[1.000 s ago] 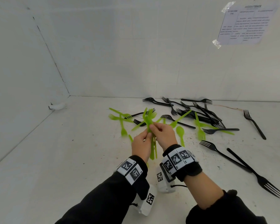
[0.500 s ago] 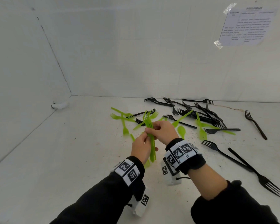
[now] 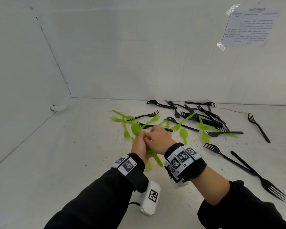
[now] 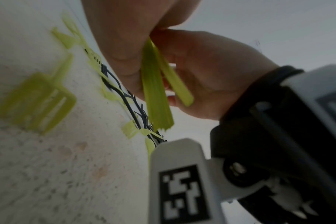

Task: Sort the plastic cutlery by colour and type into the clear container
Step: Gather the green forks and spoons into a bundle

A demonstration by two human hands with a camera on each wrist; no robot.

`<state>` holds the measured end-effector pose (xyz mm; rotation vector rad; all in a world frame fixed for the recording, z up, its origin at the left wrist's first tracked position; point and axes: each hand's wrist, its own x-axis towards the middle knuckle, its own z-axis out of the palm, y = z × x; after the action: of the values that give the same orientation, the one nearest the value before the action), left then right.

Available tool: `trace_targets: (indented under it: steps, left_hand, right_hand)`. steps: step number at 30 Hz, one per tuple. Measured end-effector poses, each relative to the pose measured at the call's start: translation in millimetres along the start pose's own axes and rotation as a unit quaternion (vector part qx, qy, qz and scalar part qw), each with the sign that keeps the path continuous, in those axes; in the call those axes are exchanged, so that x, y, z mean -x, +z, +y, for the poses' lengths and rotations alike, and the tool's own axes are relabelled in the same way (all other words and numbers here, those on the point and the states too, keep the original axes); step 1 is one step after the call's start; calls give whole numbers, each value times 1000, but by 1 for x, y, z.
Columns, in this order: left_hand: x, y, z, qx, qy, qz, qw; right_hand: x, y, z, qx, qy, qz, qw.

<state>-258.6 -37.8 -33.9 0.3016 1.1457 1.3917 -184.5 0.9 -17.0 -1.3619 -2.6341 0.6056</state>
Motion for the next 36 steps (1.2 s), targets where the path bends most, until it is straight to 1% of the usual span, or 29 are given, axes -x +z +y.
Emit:
trace_targets:
  steps: [2, 4, 5, 7, 8, 9, 10, 11, 12, 13, 15, 16, 17, 20, 23, 25, 28, 30, 31, 33, 36]
  left_hand:
    - [1, -1, -2, 44, -11, -5, 999]
    - [-2, -3, -6, 79, -16, 13, 997]
    - [-6, -5, -7, 92, -10, 28, 995]
    - [-10, -8, -8, 95, 8, 64, 993]
    - [-11, -9, -6, 93, 13, 80, 992]
    - [-11, -10, -3, 95, 18, 92, 991]
    - [-10, -11, 0, 99, 20, 101, 990]
    - [-11, -13, 2, 102, 19, 107, 989]
    - [-12, -15, 4, 104, 17, 110, 988]
    - [-12, -16, 6, 108, 12, 110, 988]
    - [-12, -17, 9, 113, 5, 104, 988]
    - [-11, -17, 10, 110, 4, 98, 989]
    - [-10, -16, 11, 106, 3, 96, 990]
    - [-9, -15, 11, 88, -2, 102, 991]
    - [-10, -15, 11, 93, -10, 101, 990]
    - [-10, -15, 13, 104, -7, 96, 990]
    - [-12, -14, 17, 120, 5, 89, 989]
    - [-14, -15, 19, 123, 3, 87, 989]
    - [-16, -16, 18, 120, 2, 88, 989]
    - [-19, -18, 17, 112, 10, 89, 990]
    - [-21, -16, 16, 109, 17, 83, 990]
  right_hand:
    - [1, 3, -1, 70, 19, 18, 997]
    - [0, 2, 0, 63, 4, -3, 998]
    - [-1, 0, 2, 32, -8, -22, 999]
    - [-6, -6, 6, -101, -13, -43, 994]
    - [-8, -8, 8, -169, 0, -30, 985]
    - [-11, -8, 10, -202, 20, -7, 979]
    - [-15, -7, 12, -196, 32, 16, 980]
    - [-18, -3, 15, -163, 32, 21, 986]
    - [-21, 2, 17, -121, 19, 6, 992]
    - [-23, 8, 17, -75, -1, -31, 997]
    - [-29, 21, 17, 15, -45, -119, 992]
    - [-32, 26, 16, 47, -62, -146, 986]
    - [-33, 28, 14, 61, -71, -158, 983]
    - [-39, 31, 9, 47, -82, -151, 984]
    - [-45, 33, 9, 127, -76, -139, 979]
    - [-46, 28, 12, 177, -94, -124, 972]
    - [-47, 16, 23, 209, -144, -119, 960]
    - [-48, 9, 31, 233, -156, -125, 952]
    - [-49, 6, 35, 238, -157, -115, 952]
    - [-51, -1, 41, 217, -144, -73, 963]
    - [-53, -18, 50, 169, -80, -38, 982]
